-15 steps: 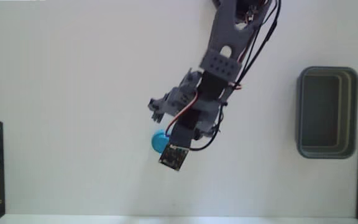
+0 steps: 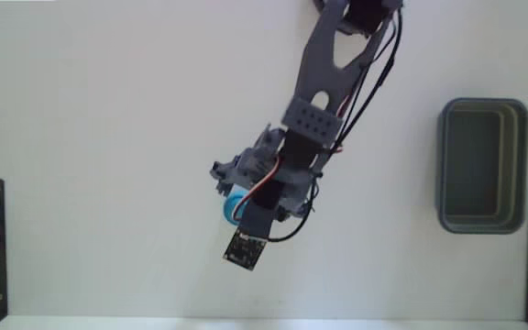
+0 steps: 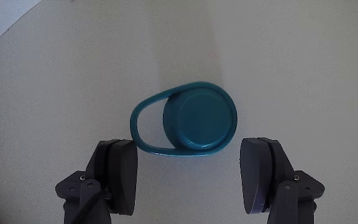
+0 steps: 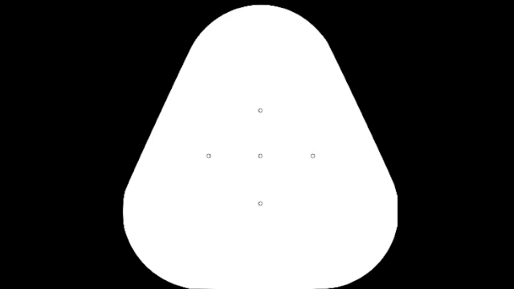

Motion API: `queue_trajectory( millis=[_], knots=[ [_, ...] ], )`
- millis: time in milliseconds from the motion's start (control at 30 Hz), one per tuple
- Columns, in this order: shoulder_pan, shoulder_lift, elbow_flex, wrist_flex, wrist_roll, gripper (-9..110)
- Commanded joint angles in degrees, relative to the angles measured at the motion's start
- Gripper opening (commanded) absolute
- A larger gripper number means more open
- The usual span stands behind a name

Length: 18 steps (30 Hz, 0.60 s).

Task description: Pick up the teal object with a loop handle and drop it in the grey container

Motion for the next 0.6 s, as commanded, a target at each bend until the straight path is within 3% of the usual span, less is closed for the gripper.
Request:
queue_trajectory(
  millis=[0,567],
  knots=[
    [0.98,0.30,-4.43,-0.64,0.26,110],
    [0.98,-8.03,-14.16,0.76,0.26,110]
  ],
)
